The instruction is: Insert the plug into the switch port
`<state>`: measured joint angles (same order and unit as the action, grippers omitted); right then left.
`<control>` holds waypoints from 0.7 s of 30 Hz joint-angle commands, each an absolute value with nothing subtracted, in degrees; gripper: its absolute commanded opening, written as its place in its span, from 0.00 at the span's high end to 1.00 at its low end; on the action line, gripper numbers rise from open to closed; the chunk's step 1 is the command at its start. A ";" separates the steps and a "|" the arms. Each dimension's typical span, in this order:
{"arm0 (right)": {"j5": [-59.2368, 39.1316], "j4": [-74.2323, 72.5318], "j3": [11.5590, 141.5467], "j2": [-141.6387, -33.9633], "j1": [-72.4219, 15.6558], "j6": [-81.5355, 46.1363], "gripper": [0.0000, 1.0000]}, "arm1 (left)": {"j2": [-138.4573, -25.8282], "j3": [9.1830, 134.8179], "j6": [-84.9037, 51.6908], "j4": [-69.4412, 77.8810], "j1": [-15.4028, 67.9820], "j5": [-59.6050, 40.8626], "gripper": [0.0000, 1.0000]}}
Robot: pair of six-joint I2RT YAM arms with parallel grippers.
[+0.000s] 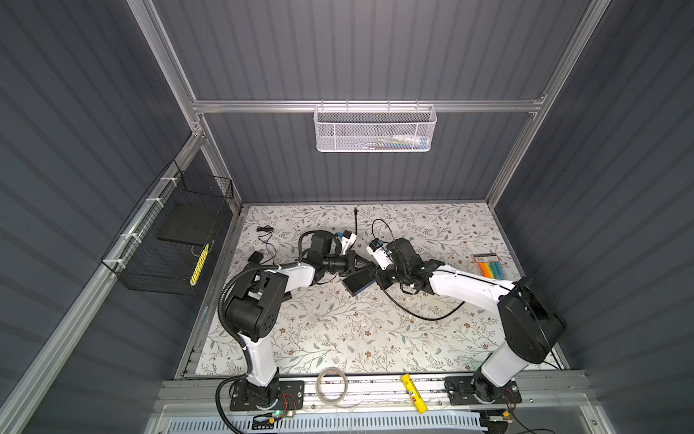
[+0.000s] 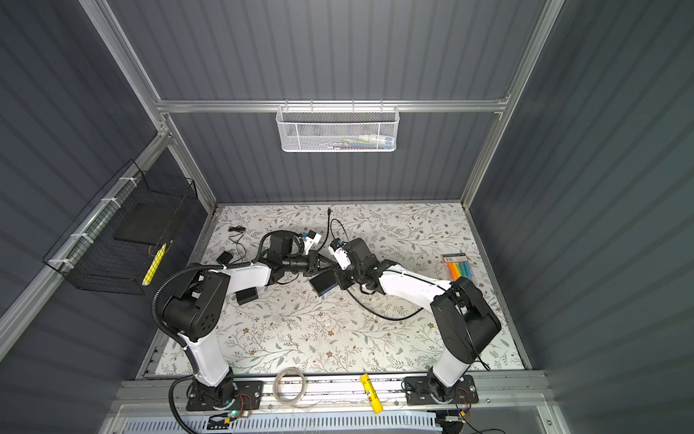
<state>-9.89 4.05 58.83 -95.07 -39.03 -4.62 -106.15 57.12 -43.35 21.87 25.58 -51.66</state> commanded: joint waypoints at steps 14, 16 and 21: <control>-9.49 3.42 59.77 -93.76 -38.87 -5.62 0.80 | -107.74 56.77 -44.38 23.38 25.80 -53.09 1.00; -9.50 3.34 59.67 -94.03 -38.85 -5.70 0.81 | -107.69 56.70 -44.38 23.39 25.80 -53.22 1.00; -10.19 2.92 59.50 -94.61 -38.85 -6.37 0.81 | -107.64 56.60 -44.38 23.49 25.84 -53.18 1.00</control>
<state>-9.69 3.92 58.83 -95.09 -39.03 -5.69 -106.76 57.12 -44.03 22.83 25.58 -51.99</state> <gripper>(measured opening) 0.188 0.100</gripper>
